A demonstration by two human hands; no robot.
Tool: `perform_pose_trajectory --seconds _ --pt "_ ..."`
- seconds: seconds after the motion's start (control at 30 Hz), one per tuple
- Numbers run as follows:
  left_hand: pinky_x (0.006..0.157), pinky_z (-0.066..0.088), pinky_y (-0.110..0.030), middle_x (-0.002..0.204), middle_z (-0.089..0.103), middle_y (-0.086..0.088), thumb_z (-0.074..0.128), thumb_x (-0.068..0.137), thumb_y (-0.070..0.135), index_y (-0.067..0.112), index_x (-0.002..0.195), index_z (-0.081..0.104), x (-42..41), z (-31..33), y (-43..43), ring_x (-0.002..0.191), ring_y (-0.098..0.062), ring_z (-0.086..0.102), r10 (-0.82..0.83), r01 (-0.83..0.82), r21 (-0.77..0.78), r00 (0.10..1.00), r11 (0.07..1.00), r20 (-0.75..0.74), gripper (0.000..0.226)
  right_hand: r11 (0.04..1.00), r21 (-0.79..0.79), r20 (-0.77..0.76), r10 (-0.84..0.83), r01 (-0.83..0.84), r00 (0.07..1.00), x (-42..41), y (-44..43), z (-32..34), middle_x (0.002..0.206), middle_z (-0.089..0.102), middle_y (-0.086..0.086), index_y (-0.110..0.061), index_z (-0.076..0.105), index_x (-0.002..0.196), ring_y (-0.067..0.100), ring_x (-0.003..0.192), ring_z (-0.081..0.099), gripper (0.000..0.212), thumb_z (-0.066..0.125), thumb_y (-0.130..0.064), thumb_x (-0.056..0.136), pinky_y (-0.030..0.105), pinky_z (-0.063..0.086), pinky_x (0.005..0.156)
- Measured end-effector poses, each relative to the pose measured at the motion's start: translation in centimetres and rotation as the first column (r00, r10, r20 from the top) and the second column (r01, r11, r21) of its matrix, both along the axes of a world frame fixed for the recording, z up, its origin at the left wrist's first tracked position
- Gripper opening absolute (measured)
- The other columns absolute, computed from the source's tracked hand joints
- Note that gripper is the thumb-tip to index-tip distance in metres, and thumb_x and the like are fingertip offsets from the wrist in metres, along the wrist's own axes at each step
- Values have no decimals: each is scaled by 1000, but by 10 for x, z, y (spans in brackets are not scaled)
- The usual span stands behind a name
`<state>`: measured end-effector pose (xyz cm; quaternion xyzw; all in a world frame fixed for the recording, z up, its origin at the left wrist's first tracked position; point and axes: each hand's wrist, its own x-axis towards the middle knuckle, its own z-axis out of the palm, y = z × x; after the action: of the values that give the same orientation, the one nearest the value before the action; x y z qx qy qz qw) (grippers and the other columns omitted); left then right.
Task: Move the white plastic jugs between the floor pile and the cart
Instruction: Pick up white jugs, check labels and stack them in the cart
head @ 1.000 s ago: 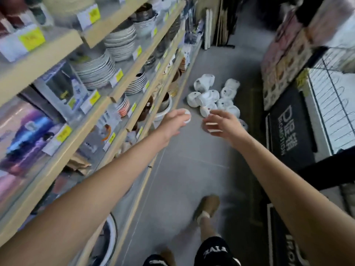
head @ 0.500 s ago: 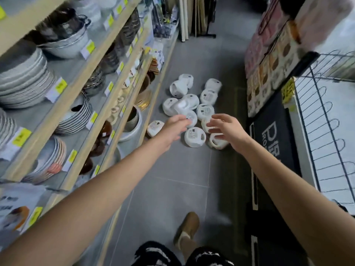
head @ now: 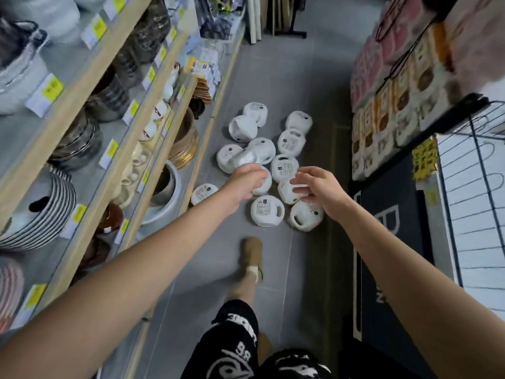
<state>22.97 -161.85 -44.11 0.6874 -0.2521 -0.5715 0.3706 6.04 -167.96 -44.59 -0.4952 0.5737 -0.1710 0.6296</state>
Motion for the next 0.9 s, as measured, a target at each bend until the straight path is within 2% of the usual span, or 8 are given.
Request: perform_pose_trajectory --seconds 0.17,0.4,0.47,0.53,0.63,0.7,0.8,0.9 --pt "65 39 -15 116 54 -1 57 94 21 14 133 49 27 -28 -92 105 -14 52 -37 38 46 999 998 -23 40 1000 30 -88 12 -9 996 29 -92 -30 100 69 3 -14 56 119 17 88 65 23 53 -21 98 35 48 79" --pt "72 38 -26 101 53 -4 63 87 21 23 98 52 49 -89 -198 94 -16 50 -52 55 158 998 986 -22 16 990 141 -157 7 15 988 62 -184 -81 109 67 7 -18 56 109 18 92 64 12 50 -21 99 34 50 80" --pt "87 42 -28 106 56 -5 66 70 32 21 93 56 49 -115 -215 98 -18 54 -44 44 189 999 981 -4 28 980 193 -166 -9 41 986 66 -199 -103 110 66 8 -18 56 106 18 91 63 9 52 -19 98 32 49 77" --pt "99 42 -31 120 60 -5 57 60 37 13 112 59 50 -146 -227 109 -21 57 -24 19 237 999 971 21 57 967 240 -185 -41 85 982 68 -213 -131 110 65 9 -16 57 109 19 93 63 12 54 -18 97 27 49 72" --pt "88 44 -29 109 60 -3 61 66 33 15 99 57 50 -199 -238 97 -18 57 -8 9 304 1000 953 -5 38 941 309 -233 -64 137 970 68 -232 -182 112 66 10 -11 56 123 23 100 63 29 58 -18 95 30 49 76" --pt "87 52 -31 117 62 -5 66 64 33 9 112 59 49 -246 -246 104 -22 61 12 -10 330 1000 944 -5 54 930 341 -250 -54 140 967 70 -243 -221 116 64 9 -14 55 127 24 106 62 33 59 -21 95 31 49 80" --pt "59 51 -11 118 62 -12 65 67 23 6 113 62 48 -314 -254 102 -24 63 13 -11 362 1000 932 -2 49 919 367 -281 -40 146 959 71 -253 -287 111 61 1 -16 54 129 19 107 59 36 59 -24 95 32 50 85" --pt "67 52 -18 118 63 -14 66 75 13 8 111 59 48 -382 -264 100 -24 63 62 -61 384 998 922 10 37 929 343 -315 -27 140 949 70 -263 -360 104 59 -5 -15 54 130 16 103 57 36 59 -21 95 32 48 88"
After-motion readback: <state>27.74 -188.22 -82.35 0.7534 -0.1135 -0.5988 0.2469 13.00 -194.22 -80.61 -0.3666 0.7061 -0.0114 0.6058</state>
